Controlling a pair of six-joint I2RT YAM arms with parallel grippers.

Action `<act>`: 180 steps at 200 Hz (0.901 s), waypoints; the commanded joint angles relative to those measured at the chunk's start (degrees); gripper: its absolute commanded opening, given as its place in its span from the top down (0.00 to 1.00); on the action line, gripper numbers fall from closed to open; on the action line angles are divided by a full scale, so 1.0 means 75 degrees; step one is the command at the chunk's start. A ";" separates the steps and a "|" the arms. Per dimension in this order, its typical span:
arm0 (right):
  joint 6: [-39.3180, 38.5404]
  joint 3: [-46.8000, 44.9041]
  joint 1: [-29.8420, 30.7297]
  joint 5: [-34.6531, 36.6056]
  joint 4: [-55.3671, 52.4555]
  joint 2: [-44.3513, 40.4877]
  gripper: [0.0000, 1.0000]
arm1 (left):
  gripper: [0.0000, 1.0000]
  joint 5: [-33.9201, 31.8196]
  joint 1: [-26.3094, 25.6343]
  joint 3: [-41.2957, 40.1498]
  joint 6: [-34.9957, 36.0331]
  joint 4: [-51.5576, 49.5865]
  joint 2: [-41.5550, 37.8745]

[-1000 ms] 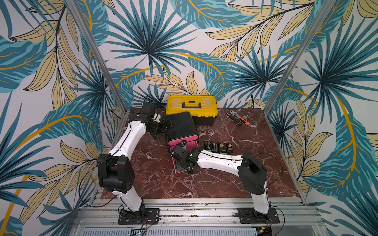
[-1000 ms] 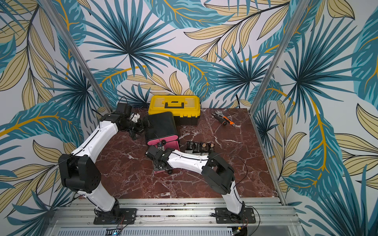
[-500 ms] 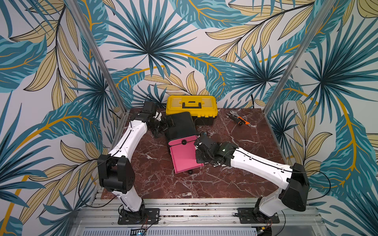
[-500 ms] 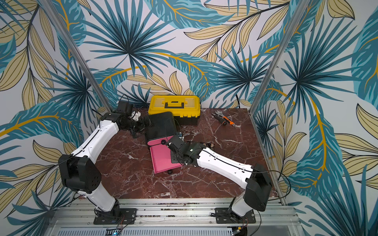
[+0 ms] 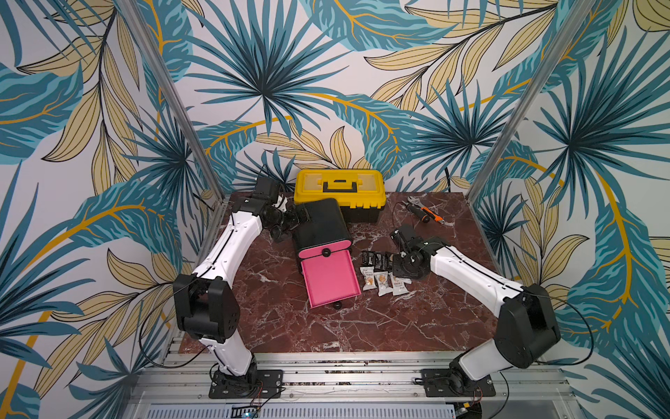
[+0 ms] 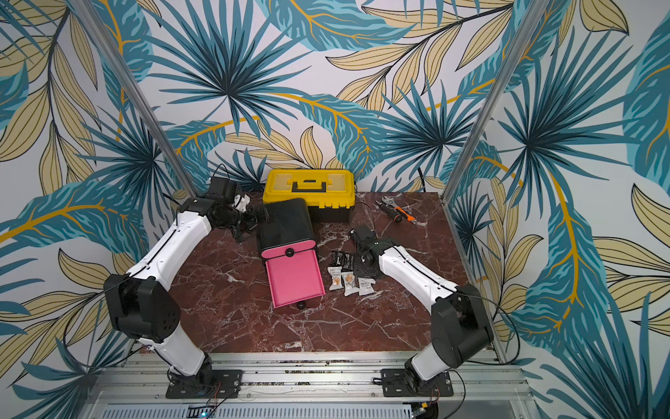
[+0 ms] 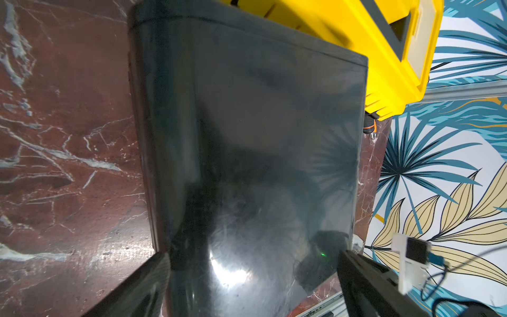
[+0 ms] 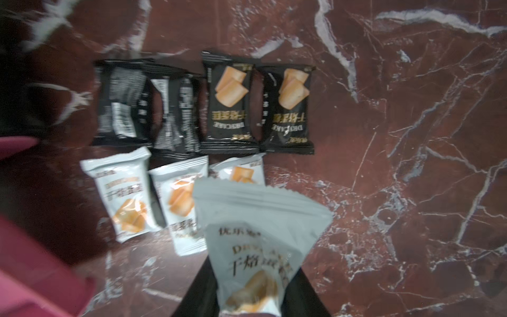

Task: Take the cookies out of the drawer
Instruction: Place the cookie at the center of the board.

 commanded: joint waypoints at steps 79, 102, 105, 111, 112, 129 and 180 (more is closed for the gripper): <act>-0.0628 0.0394 -0.0391 0.0486 -0.0686 0.1507 0.61 | 0.00 -0.0261 -0.0057 0.0795 -0.0016 -0.0186 0.0252; -0.0634 0.0387 -0.0391 0.0472 -0.0705 0.1507 0.45 | 0.00 -0.0227 -0.0066 0.0832 0.0007 -0.0233 0.0261; -0.0624 0.0384 -0.0391 0.0477 -0.0724 0.1499 0.44 | 0.00 -0.0228 -0.0066 0.0841 0.0018 -0.0233 0.0264; -0.0609 0.0383 -0.0391 0.0470 -0.0744 0.1479 0.42 | 0.00 -0.0225 -0.0060 0.0827 0.0028 -0.0249 0.0254; -0.0607 0.0377 -0.0391 0.0469 -0.0739 0.1470 0.42 | 0.00 -0.0225 -0.0063 0.0830 0.0035 -0.0249 0.0253; -0.0476 0.0382 -0.0391 0.0461 -0.0781 0.1266 0.38 | 0.00 -0.0225 -0.0064 0.0834 0.0094 -0.0301 0.0229; 0.0584 0.0611 -0.0242 -0.0115 -0.0851 -0.0276 0.30 | 0.00 -0.0367 -0.0065 0.0765 0.0550 -0.0729 0.0191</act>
